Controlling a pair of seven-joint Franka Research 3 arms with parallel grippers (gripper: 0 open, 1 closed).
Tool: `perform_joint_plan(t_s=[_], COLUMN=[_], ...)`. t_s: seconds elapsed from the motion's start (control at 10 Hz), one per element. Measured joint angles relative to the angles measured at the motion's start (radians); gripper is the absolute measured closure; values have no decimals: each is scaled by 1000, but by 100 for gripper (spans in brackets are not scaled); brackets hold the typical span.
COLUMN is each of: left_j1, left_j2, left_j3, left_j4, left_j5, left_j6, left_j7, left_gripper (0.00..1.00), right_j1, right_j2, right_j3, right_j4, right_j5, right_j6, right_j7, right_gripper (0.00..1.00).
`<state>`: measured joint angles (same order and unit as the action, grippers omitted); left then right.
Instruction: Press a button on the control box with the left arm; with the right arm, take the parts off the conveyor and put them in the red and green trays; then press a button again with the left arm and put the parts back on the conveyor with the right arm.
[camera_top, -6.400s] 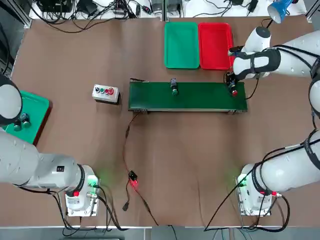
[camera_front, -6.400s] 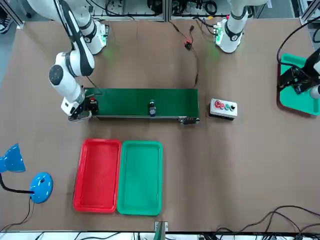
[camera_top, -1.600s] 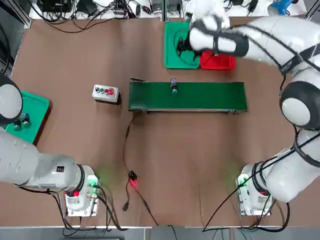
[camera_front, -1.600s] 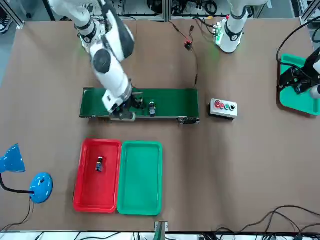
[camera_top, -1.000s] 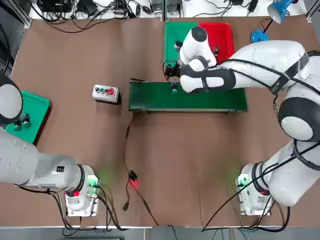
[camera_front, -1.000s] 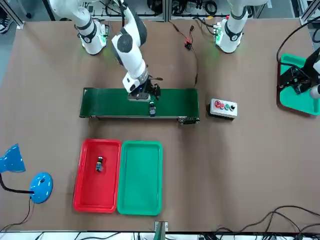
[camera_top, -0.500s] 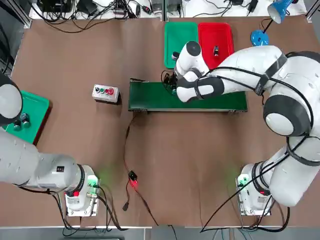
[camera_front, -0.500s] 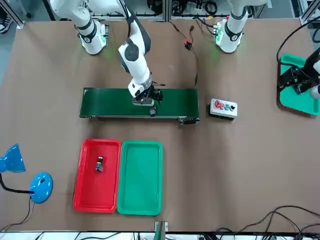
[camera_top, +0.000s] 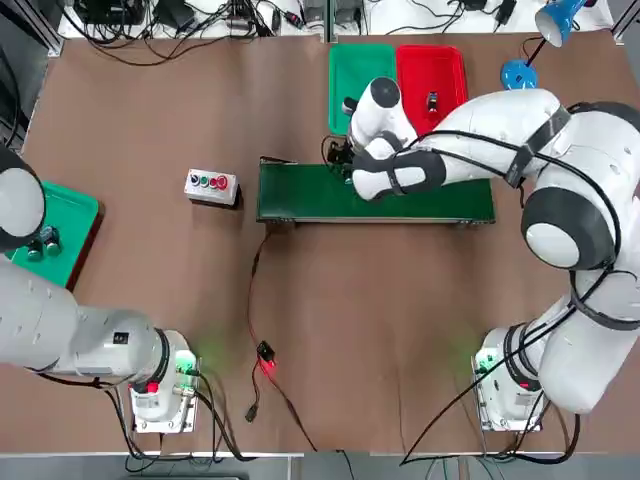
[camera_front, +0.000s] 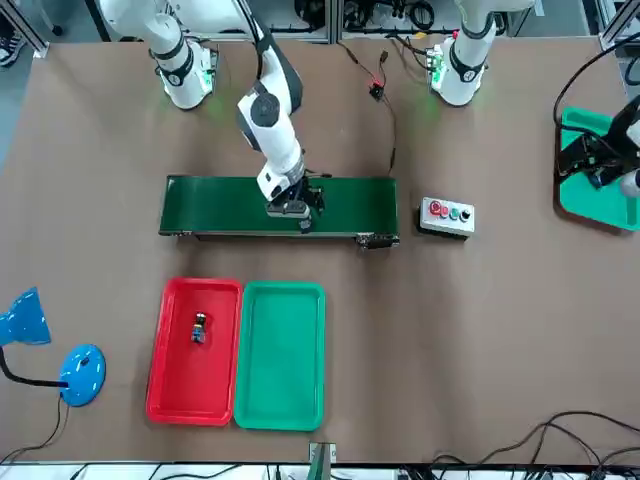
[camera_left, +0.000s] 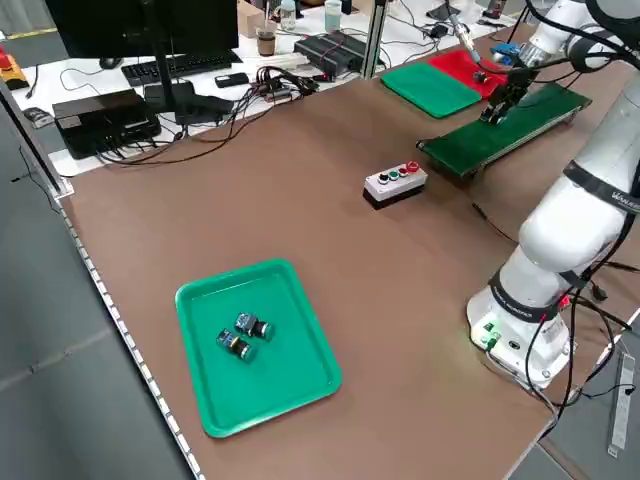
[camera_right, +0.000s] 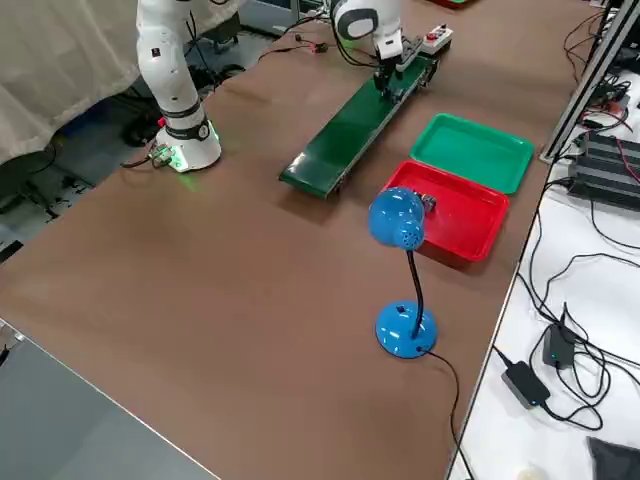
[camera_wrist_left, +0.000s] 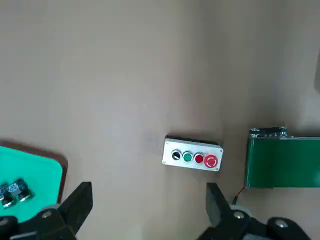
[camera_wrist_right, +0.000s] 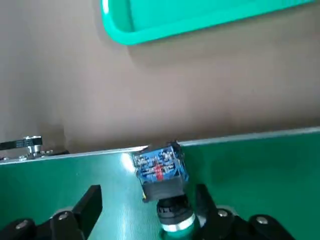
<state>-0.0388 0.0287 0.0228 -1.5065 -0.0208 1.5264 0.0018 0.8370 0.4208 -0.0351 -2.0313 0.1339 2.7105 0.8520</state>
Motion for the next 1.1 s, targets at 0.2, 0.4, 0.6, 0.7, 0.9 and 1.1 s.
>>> perform_joint_plan(t_s=[0.2, 0.4, 0.6, 0.7, 0.9, 1.1], left_j1=[0, 0, 0, 1, 1, 1], left_j2=[0, 0, 0, 0, 0, 0], left_j3=[0, 0, 0, 1, 1, 1], left_j4=[0, 0, 0, 0, 0, 0], left_j5=[0, 0, 0, 0, 0, 0], left_j6=[0, 0, 0, 0, 0, 0], left_j7=[0, 0, 0, 0, 0, 0], left_gripper=[0, 0, 0, 0, 0, 0], right_j1=[0, 1, 1, 1, 1, 1], right_j2=[12, 24, 31, 31, 31, 31], right_j3=[-9, -10, -11, -11, -13, -16], right_j4=[5, 6, 8, 9, 14, 19], right_j5=[-5, -8, -11, -12, -14, -14], right_j6=[0, 4, 11, 12, 12, 12], right_j7=[0, 0, 0, 0, 0, 0], right_gripper=[22, 27, 36, 41, 56, 56])
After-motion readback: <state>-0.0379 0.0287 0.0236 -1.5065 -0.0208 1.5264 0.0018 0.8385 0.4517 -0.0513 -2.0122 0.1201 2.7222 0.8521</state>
